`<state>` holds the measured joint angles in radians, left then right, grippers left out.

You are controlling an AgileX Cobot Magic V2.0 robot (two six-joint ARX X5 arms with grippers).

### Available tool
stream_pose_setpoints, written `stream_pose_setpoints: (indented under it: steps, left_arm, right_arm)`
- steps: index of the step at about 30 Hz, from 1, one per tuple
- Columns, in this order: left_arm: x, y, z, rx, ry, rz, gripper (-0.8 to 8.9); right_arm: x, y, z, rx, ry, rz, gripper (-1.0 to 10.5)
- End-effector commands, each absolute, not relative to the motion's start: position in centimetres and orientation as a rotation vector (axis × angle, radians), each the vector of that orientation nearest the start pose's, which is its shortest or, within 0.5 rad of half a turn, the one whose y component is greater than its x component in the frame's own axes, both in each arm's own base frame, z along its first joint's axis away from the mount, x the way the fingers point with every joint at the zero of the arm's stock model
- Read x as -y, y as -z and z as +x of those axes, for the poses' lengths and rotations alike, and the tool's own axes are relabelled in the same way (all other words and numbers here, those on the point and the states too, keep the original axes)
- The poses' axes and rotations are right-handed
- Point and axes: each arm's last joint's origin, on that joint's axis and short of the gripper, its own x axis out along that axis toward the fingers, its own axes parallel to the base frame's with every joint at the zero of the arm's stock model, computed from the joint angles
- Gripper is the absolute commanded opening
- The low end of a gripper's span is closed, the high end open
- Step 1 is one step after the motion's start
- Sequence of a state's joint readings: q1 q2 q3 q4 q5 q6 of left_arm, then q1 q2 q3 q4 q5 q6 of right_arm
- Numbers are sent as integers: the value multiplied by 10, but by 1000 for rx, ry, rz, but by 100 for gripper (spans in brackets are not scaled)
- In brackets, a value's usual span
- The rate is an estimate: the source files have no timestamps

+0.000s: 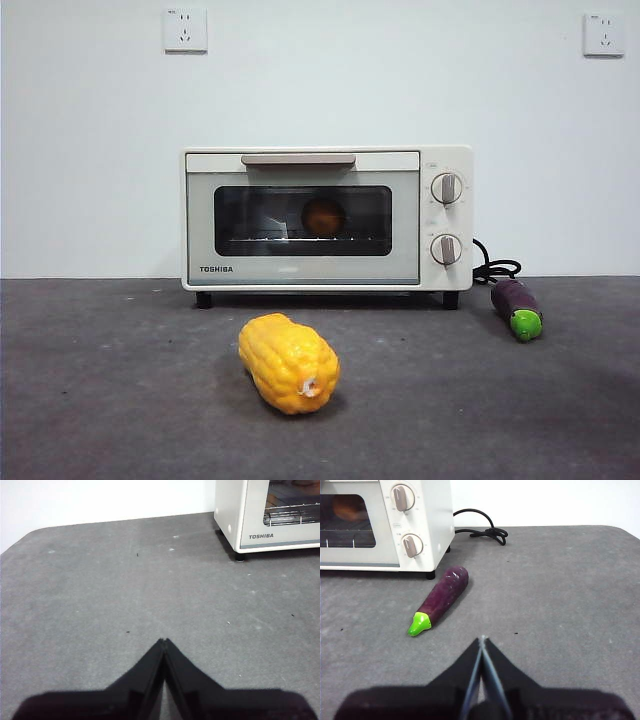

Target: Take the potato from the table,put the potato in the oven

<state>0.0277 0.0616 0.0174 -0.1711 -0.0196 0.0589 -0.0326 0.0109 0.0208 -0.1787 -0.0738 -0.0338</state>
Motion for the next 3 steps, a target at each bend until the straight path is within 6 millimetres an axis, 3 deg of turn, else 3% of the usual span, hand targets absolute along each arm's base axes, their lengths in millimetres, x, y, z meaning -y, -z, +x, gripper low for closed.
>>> stream_pose_setpoints:
  steps: [1,3]
  left_arm:
    - [-3,-146,99,-219,-38,51,-3]
    - [-3,-146,99,-219,-38,51,-3]
  right_arm:
    - [1,-150,96,-174,-39,-14,2]
    - [1,-150,96,-174,-39,-14,2]
